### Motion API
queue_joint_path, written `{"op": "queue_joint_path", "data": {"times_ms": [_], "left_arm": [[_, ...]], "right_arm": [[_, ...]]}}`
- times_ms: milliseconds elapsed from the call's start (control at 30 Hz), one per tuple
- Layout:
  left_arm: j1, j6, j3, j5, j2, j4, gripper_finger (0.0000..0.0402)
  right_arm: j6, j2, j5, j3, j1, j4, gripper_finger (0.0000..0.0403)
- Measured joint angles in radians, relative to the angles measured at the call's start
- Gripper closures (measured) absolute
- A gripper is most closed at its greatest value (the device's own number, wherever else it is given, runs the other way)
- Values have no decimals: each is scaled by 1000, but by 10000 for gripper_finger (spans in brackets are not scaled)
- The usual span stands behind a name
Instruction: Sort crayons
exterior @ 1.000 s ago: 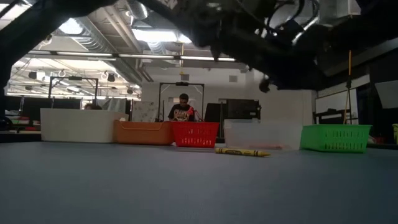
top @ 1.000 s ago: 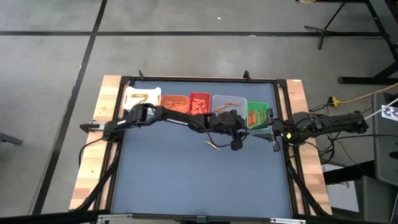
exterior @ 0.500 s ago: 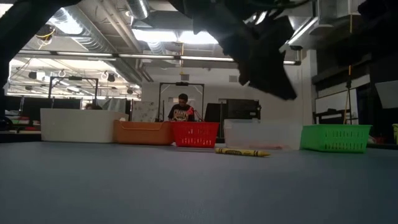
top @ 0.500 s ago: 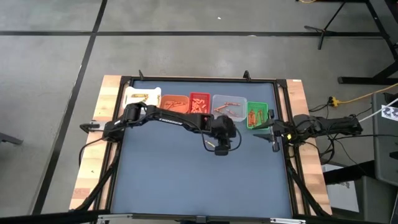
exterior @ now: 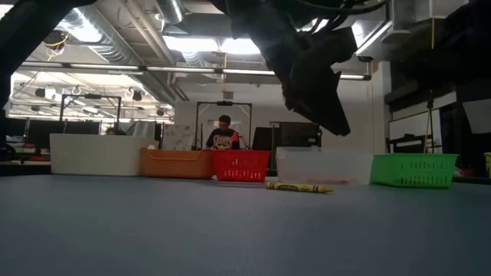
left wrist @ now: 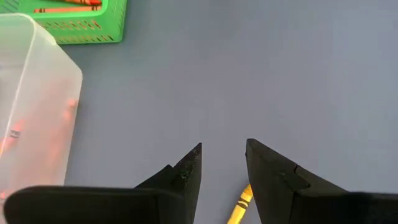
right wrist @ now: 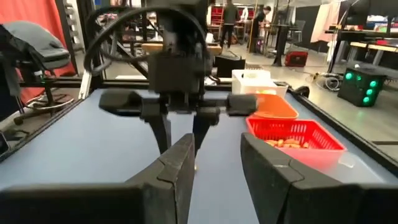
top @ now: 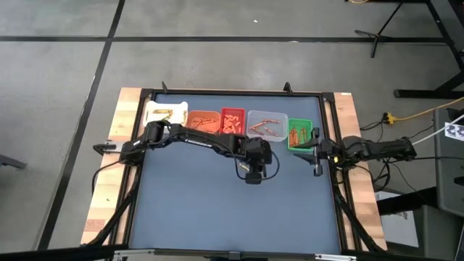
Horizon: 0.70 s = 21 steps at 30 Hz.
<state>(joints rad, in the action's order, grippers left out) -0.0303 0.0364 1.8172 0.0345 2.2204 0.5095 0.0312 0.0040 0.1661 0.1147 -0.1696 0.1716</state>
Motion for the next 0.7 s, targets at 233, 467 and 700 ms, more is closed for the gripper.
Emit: {"op": "queue_joint_path", "data": {"times_ms": [233, 467, 700], "left_arm": [[1, 0, 0, 0, 0, 7, 292], [1, 1, 0, 0, 0, 75, 292], [1, 76, 0, -30, 0, 212, 292]], "right_arm": [[4, -1, -13, -87, 0, -163, 272], [30, -2, -27, -98, 0, -192, 272], [30, 0, -28, -98, 0, -191, 272]]}}
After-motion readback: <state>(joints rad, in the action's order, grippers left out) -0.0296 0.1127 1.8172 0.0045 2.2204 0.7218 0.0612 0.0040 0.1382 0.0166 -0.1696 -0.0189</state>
